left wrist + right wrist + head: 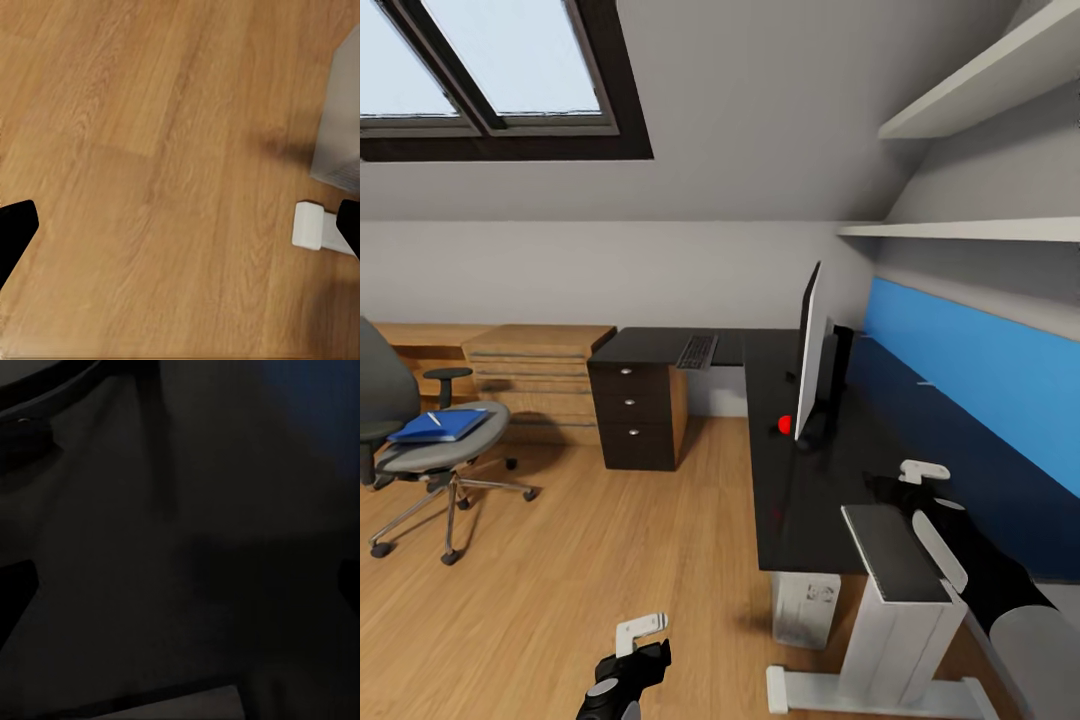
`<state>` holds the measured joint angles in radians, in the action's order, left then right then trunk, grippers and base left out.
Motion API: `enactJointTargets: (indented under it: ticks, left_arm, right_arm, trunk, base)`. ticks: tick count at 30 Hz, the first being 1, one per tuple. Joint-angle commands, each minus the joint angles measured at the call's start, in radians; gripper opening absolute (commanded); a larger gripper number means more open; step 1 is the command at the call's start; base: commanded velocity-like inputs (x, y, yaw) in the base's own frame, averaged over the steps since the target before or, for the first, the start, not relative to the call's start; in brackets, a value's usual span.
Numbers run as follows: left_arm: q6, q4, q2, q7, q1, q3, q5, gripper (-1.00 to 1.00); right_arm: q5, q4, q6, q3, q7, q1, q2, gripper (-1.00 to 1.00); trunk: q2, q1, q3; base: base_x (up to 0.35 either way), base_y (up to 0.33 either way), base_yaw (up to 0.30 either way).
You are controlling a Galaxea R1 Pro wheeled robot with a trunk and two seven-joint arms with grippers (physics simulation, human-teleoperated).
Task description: In the bedroom, organize the workspace by keeping the computer under the desk, ensuring the monitor is on the desk, placing the keyboard on the desk next to the monitor, placing the mouse on the desk next to the keyboard, moving the folder from the swivel chair onto the desk next to the mouse, stacking the notebook on top of the folder with the pen on top of the notebook, and positioning the swivel chair next to the desk.
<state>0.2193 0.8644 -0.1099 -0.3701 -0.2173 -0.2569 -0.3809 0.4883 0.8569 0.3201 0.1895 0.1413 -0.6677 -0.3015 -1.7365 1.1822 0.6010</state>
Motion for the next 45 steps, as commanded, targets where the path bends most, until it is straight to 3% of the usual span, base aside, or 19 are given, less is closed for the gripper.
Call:
enactJointTargets:
  ticks: [1, 4, 5, 9, 24, 35, 45]
  left_arm:
    - [0.003, -0.001, 0.000, -0.008, -0.001, -0.003, -0.008, 1.00]
    - [0.003, -0.005, 0.001, -0.008, -0.001, -0.004, -0.007, 1.00]
    - [0.003, -0.009, 0.001, -0.008, -0.001, -0.003, -0.006, 1.00]
    - [0.002, -0.009, 0.001, -0.007, -0.001, -0.003, -0.007, 1.00]
    - [0.002, -0.010, 0.001, -0.007, -0.001, -0.001, -0.007, 1.00]
    - [0.002, -0.010, 0.001, -0.005, -0.001, -0.001, -0.009, 1.00]
    - [0.002, -0.009, 0.001, -0.003, -0.001, -0.001, -0.010, 1.00]
  right_arm:
    - [0.011, 0.012, 0.007, 0.005, 0.010, 0.000, -0.002, 1.00]
    - [0.013, 0.042, 0.031, 0.004, 0.011, 0.001, -0.002, 1.00]
    - [0.016, 0.111, 0.080, 0.003, 0.012, 0.004, -0.003, 1.00]
    - [0.018, 0.167, 0.095, 0.002, 0.018, 0.009, -0.003, 1.00]
    - [0.023, 0.196, 0.101, 0.002, 0.021, 0.013, -0.002, 1.00]
    - [0.109, 0.262, 0.099, 0.002, 0.018, 0.014, -0.002, 1.00]
    - [0.116, 0.263, 0.100, 0.001, 0.018, 0.022, -0.004, 1.00]
  trunk:
    - [-0.001, 0.000, 0.000]
    - [-0.001, 0.000, -0.005]
    - [-0.001, 0.000, -0.006]
    - [-0.001, 0.000, -0.011]
    - [-0.001, 0.000, -0.016]
    - [-0.001, 0.000, -0.016]
    - [-0.001, 0.000, -0.018]
  base:
    - [0.000, 0.000, 0.000]
    - [0.000, 0.000, 0.000]
    - [0.000, 0.000, 0.000]
    - [-0.002, 0.000, 0.000]
    - [-0.249, 0.000, 0.000]
    - [-0.334, 0.017, 0.000]
    - [-0.273, 0.208, -0.045]
